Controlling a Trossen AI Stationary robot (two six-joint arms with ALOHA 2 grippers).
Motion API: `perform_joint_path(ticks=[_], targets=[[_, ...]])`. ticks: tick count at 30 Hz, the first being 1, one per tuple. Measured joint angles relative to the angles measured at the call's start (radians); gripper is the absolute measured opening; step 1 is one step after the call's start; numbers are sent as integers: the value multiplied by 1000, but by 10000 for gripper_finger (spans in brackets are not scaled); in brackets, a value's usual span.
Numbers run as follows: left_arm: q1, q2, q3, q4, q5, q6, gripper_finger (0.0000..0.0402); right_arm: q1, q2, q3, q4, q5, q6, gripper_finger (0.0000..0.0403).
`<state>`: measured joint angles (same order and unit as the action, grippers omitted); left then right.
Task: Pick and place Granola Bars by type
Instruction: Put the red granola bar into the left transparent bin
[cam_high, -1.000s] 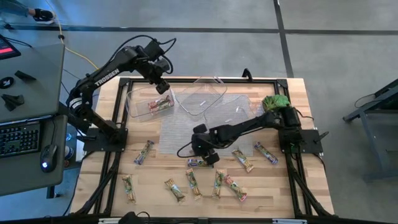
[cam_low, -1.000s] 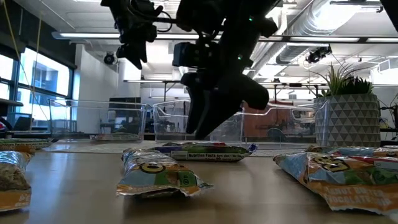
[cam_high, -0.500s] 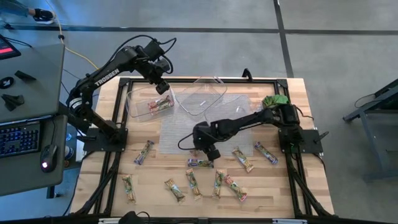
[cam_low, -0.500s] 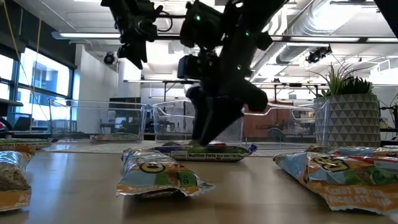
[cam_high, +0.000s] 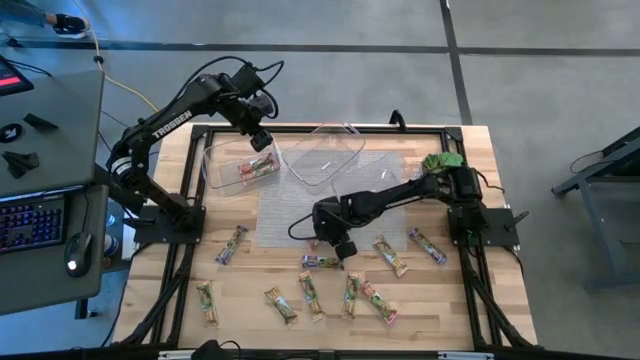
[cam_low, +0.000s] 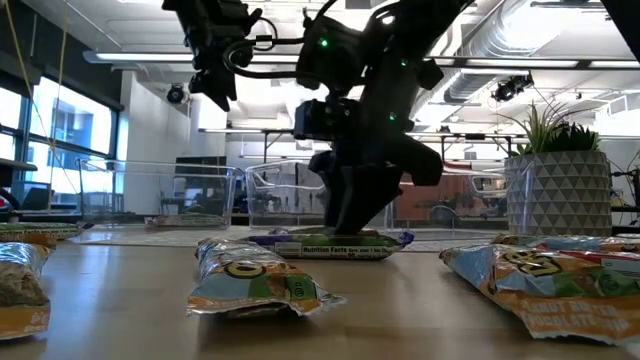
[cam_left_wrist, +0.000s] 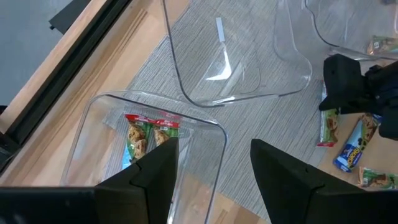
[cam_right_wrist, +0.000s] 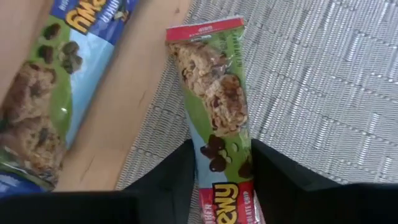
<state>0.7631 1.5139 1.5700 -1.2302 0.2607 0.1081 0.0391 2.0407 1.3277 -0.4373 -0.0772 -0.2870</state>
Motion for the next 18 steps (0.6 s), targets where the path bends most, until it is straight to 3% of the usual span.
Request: perform_joint_path(ticks=[6, 12, 18], targets=[[0, -28, 0, -7, 13, 29, 195, 1, 1, 21, 5, 17, 80, 82], [0, -163, 0, 0, 74, 18, 195, 1, 1, 130, -8, 17, 99, 82], [0, -343, 0, 9, 63, -10, 195, -7, 1, 286, 89, 226, 24, 85]])
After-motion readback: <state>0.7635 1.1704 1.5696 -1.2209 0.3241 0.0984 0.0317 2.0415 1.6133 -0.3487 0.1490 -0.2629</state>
